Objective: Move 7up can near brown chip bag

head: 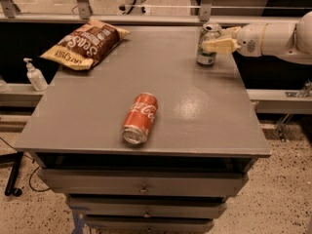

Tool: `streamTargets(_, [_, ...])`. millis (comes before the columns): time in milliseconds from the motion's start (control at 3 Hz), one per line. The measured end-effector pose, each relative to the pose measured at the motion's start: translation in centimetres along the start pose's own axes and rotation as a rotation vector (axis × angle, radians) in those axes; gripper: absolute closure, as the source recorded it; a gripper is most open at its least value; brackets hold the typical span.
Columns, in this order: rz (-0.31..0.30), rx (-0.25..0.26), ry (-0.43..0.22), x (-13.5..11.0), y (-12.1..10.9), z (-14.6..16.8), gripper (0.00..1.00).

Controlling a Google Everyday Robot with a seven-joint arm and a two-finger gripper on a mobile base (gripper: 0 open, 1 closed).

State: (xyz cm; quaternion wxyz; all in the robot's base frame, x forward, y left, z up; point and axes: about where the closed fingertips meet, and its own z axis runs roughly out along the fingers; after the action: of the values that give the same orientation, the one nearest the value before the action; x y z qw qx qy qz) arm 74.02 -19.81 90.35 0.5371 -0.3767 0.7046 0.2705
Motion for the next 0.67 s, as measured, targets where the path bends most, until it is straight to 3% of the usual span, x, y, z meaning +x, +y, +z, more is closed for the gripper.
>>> streamTargets(333, [-0.033,-0.019,-0.06,-3.3,0.8,0.4,0.87])
streamTargets(667, [-0.104,-0.038,-0.067,-8.6,2.6,-0.3,1.0])
